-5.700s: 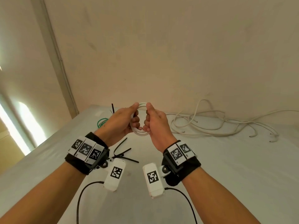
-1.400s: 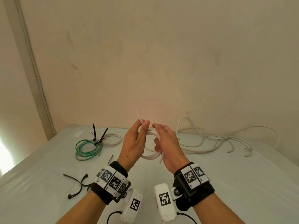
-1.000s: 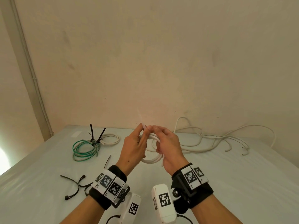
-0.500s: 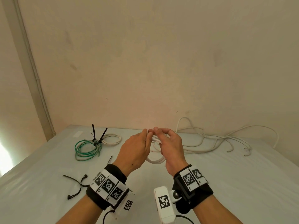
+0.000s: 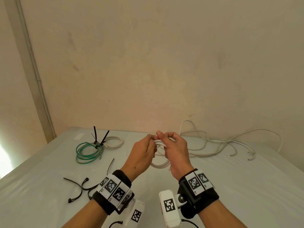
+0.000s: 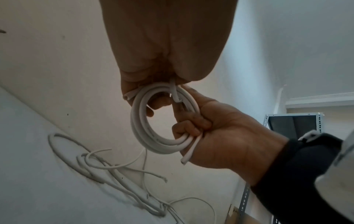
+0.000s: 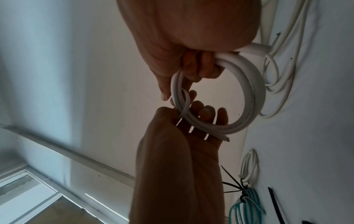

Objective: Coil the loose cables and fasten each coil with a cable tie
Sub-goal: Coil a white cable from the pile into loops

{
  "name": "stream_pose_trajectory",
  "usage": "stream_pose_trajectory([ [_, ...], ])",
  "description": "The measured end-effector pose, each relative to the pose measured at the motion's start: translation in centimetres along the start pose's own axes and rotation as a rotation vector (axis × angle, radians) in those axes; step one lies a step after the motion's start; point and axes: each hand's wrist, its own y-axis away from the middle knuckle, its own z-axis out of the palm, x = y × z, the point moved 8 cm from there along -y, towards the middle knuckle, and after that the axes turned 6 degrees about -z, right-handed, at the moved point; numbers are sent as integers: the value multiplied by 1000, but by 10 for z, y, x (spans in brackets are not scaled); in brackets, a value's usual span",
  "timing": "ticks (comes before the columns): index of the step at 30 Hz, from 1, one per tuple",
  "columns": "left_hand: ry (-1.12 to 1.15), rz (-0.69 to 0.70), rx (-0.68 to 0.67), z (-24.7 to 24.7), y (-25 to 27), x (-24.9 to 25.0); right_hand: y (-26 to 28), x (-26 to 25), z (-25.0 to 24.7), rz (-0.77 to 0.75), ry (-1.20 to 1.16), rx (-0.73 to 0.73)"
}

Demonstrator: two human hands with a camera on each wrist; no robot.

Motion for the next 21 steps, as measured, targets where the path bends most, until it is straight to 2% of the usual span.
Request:
stream_pose_trajectory([
  [8,27,-63,-16,-2,-6,0,6,-1,8,-19,33,-96],
  [15,8,-9,-39,-5,0,4,10,2,9,-12,-10,-87],
  [21,49,-4,66,-10,4,10,11,-1,11,-32,-50,-72],
])
